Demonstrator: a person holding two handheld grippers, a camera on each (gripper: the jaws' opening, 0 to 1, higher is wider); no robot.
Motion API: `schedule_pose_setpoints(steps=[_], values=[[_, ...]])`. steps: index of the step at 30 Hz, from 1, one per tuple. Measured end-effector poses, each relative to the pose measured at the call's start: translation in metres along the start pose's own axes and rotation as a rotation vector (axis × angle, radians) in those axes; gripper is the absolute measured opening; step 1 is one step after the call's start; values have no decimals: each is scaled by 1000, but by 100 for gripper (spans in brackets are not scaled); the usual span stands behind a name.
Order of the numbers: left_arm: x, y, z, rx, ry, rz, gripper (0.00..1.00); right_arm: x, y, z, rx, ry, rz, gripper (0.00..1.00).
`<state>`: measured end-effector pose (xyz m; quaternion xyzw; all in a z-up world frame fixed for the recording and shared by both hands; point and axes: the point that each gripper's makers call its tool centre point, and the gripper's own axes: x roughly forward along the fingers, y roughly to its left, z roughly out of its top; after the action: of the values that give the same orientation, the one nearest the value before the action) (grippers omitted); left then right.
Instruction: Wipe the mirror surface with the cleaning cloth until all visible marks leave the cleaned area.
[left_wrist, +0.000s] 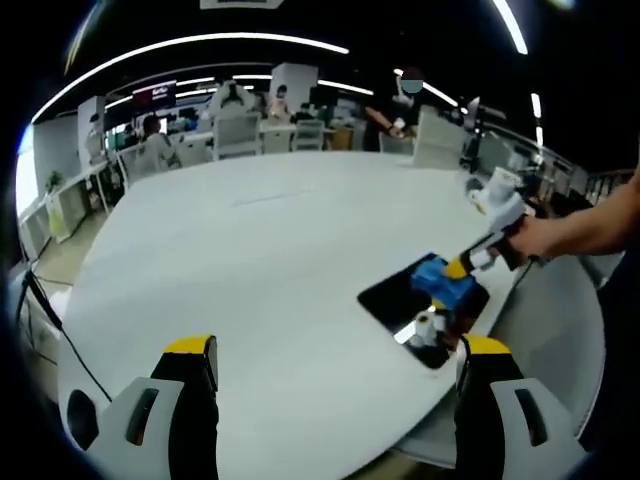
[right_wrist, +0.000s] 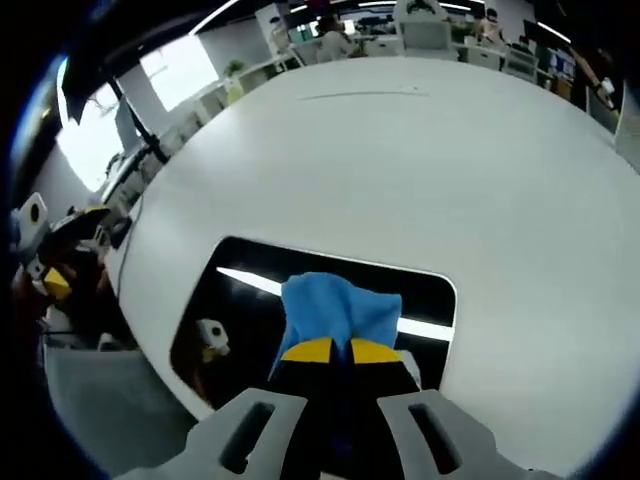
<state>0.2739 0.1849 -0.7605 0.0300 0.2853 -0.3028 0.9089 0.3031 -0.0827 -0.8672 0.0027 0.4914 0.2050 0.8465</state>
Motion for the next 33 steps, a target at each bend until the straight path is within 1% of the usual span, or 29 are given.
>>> schedule_pose_setpoints(steps=[1,2,5,12,22,33], values=[[0,-1,2,20,-17,-2,100,-1,1,-2,5,4,2,0],[0,-2,2,27,-19,-4,100,-2,1,-4,9,5,4,0],[2,-2,0,30,-15,-10,100,-7,3,-11,28,13,12,0],[3,-3,-3,15,4,-14,100,-15,9,-28,38,31,26,0],[8,-8,-2,17,15,-28,100,-23,13,-44,60,36,33,0],[7,-6,-3,15,18,-29,100,-34,20,-63,87,61,51,0]])
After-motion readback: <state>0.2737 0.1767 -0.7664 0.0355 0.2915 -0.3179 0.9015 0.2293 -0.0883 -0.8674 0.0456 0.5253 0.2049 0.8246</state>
